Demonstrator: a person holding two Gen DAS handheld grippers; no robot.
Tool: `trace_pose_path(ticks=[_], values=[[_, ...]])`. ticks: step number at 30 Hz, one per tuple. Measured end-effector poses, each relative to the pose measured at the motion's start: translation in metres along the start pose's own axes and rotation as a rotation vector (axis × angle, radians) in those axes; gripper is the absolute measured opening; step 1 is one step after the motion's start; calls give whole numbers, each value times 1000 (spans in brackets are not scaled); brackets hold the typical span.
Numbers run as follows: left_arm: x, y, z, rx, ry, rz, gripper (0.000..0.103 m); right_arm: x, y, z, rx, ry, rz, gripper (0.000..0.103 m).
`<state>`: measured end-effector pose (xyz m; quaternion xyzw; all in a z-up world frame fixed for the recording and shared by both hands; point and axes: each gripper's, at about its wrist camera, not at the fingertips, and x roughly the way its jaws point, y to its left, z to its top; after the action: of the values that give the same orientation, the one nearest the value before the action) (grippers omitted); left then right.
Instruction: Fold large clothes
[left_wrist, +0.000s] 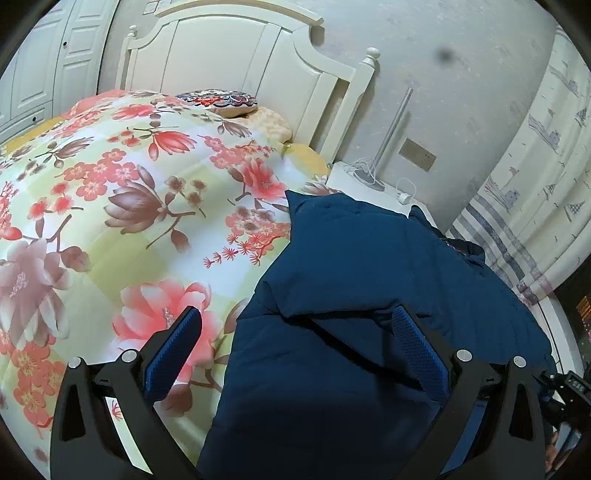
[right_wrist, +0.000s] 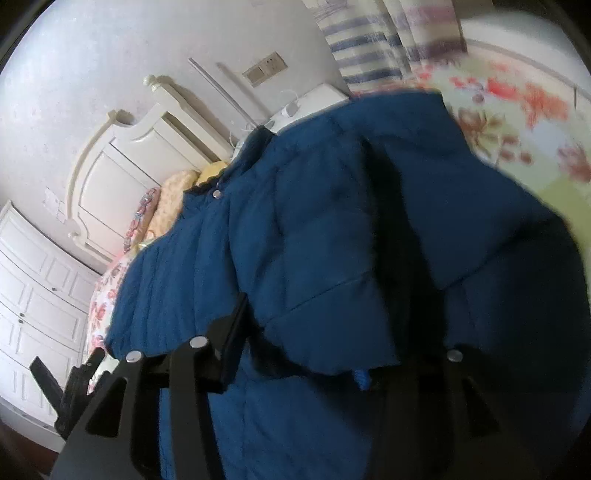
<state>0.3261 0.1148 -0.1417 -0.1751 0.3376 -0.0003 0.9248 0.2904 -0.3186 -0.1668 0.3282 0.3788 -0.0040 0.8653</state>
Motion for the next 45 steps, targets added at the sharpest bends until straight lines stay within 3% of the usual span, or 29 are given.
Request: trace_pose_path(ticks=[1,4,6,10,12,14,15,16,19,22,24,27,30,31,32,34,36,38,40,42,45], values=[[0,1,0,-7,0,0,99,-9,1,0,-2,-40,-37,57],[1,4,0,-25,3,5,99,-55,35,1,-163,-308,-278,58],[0,3,0,-21,1,6,99,-59,62,2,-283,-347,-299,61],[0,3,-1,-15,-5,6,99,-14,112,-1,-557,-232,-330,61],[0,4,-1,-27,-7,1,99,11,117,-4,-619,-166,-353,61],[-1,8,-1,-50,-12,-12,99,43,102,-8,-624,-83,-473,62],[-3,9,-1,-61,-20,-20,99,52,92,-10,-596,-53,-478,63],[-6,11,-1,-74,-38,-28,99,52,81,-11,-565,-74,-436,64],[-20,10,11,-114,-93,-92,99,53,82,-12,-559,-78,-423,66],[-23,-4,39,-149,-72,-170,99,59,81,-13,-575,-80,-439,67],[-17,-29,59,-84,-43,-186,99,57,79,-14,-568,-81,-430,67],[6,-66,67,35,-3,-151,99,56,79,-13,-555,-78,-413,67],[59,-93,44,157,174,-42,99,54,75,-10,-546,-78,-401,67],[78,-99,29,216,235,28,99,54,75,-10,-544,-77,-395,67],[87,-107,17,293,235,84,99,54,75,-10,-543,-77,-391,67],[86,-116,13,340,211,120,99,54,74,-9,-538,-74,-383,68],[82,-117,29,286,241,95,99,54,73,-8,-534,-72,-376,69],[72,-125,54,231,184,39,99,54,73,-8,-535,-71,-377,69],[73,-144,69,267,156,62,99,54,74,-8,-538,-72,-378,70],[89,-165,74,317,172,45,99,54,74,-8,-534,-71,-373,70],[137,-180,59,384,261,125,99,54,74,-8,-531,-68,-359,72]])
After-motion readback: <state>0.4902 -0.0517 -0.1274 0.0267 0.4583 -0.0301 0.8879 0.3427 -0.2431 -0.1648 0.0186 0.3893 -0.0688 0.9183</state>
